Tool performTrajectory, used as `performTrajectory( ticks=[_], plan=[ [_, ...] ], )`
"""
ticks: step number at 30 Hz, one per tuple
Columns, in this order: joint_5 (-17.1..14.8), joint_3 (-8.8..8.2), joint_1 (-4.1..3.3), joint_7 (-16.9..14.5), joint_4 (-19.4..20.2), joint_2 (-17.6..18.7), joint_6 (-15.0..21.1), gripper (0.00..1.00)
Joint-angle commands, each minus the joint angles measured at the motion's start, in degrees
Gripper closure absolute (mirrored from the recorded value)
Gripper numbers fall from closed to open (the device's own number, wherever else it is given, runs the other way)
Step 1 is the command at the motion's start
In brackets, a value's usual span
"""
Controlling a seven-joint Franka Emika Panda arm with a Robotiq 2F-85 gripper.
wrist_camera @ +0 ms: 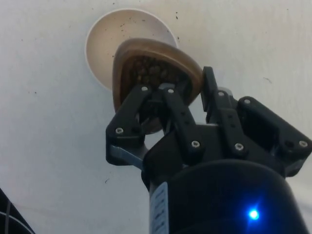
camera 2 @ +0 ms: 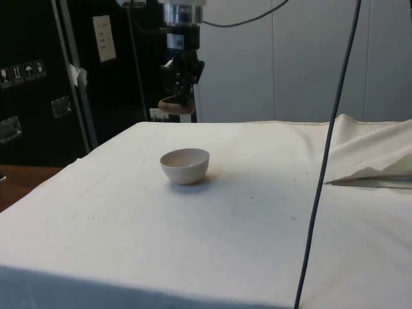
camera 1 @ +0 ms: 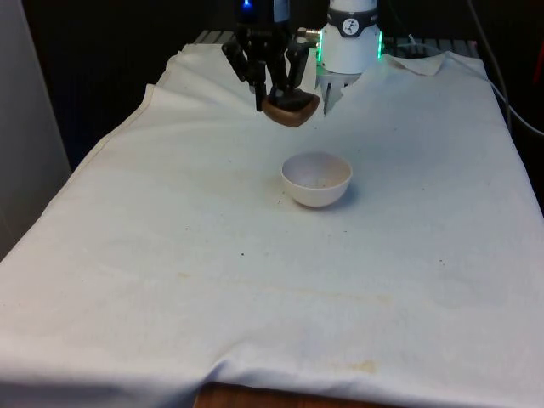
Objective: Pour the coffee beans from the cup into the bowl.
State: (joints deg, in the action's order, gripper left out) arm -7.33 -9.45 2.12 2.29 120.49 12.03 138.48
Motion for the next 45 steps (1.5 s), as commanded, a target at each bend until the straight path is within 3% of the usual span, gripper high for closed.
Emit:
performTrajectory(
  ticks=[1, 9, 10, 17, 18, 35, 36, 39, 45],
  plan=[
    [0.9, -0.29, -0.23, 1.5, 0.2, 0.1, 0.5, 0.94],
    [0.7, -0.34, -0.17, 4.8, -0.1, 0.2, 0.3, 0.94],
    [0.0, -0.06, 0.00, 3.8, 0.0, 0.1, 0.0, 0.94],
    [0.7, -0.40, -0.17, 7.8, -0.1, 0.2, 0.2, 0.94],
    [0.0, -0.11, 0.00, 6.9, -0.1, 0.1, 0.0, 0.94],
    [1.0, -0.57, -0.23, 14.4, -0.1, 0.4, 0.3, 0.94],
    [0.1, -0.23, 0.00, 13.2, -0.1, 0.2, 0.0, 0.94],
    [1.3, -0.57, -0.23, 15.9, -0.1, 0.5, 0.4, 0.94],
    [2.0, -0.63, -0.23, 18.4, -0.2, 0.7, 0.3, 0.94]
  ],
)
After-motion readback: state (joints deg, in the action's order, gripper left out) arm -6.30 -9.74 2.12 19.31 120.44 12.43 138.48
